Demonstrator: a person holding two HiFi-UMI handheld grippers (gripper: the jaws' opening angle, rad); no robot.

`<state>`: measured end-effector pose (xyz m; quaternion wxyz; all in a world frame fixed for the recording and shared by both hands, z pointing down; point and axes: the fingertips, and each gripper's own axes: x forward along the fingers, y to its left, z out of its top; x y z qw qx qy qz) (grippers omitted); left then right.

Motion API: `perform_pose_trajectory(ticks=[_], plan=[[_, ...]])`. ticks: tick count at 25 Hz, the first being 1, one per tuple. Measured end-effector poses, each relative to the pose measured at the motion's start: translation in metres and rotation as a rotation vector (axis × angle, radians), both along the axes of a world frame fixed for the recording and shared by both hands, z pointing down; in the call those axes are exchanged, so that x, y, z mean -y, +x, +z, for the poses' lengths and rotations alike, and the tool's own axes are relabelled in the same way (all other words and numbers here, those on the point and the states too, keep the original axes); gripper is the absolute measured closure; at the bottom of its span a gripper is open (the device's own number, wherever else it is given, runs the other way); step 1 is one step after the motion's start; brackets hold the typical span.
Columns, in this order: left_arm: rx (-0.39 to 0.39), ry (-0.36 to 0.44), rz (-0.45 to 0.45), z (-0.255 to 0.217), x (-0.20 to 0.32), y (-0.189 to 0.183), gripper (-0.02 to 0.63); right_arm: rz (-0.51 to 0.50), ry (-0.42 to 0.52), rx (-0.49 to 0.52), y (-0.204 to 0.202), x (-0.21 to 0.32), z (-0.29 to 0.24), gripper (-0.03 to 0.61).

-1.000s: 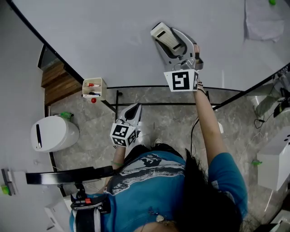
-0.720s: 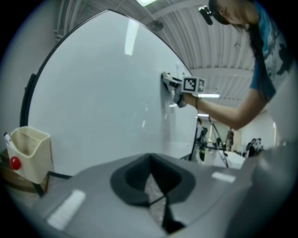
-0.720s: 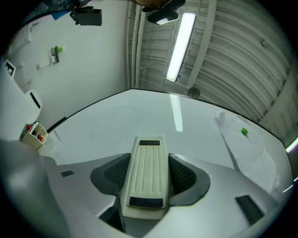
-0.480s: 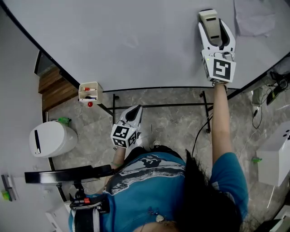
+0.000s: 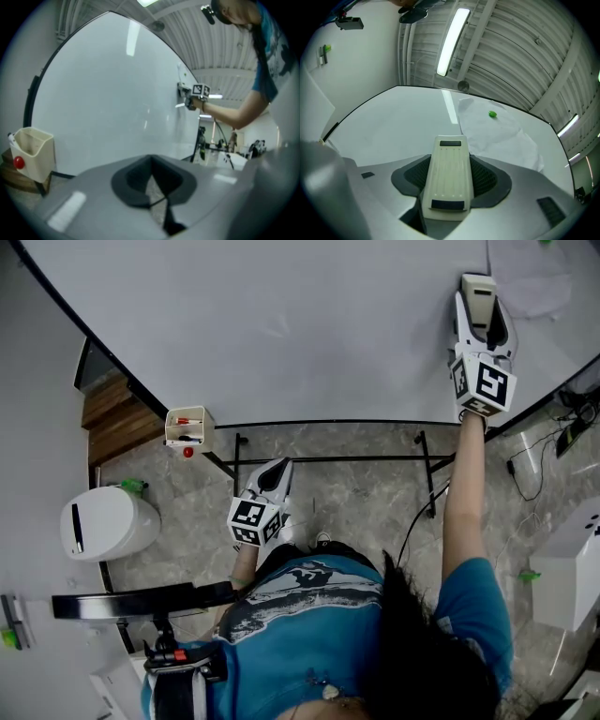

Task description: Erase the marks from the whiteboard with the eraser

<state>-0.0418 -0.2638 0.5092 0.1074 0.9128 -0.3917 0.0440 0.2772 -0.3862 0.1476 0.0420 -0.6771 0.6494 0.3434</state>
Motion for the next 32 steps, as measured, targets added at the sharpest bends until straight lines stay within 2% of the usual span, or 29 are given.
perform_pose_trajectory(ticks=[5,8,14,19,26,32], plan=[[0.001,0.005,0.002,-0.002,-0.008,0.001,0.611,-0.002,-0.006,0.035,0.0,-0.007,0.0,0.316],[-0.002,0.008,0.001,-0.004,-0.013,0.0,0.611,-0.035,-0.042,0.03,-0.017,-0.017,0.009,0.316],[-0.015,0.0,0.018,0.0,-0.023,-0.008,0.611,-0.133,-0.192,-0.019,-0.088,-0.034,0.07,0.316],[-0.018,-0.033,0.053,0.012,-0.048,-0.015,0.611,-0.183,-0.321,0.043,-0.133,-0.064,0.135,0.316],[-0.02,-0.127,0.073,0.048,-0.076,-0.033,0.611,-0.205,-0.514,0.108,-0.186,-0.111,0.23,0.316],[-0.031,-0.119,0.088,0.047,-0.09,-0.032,0.611,-0.225,-0.624,0.138,-0.209,-0.153,0.279,0.316]])
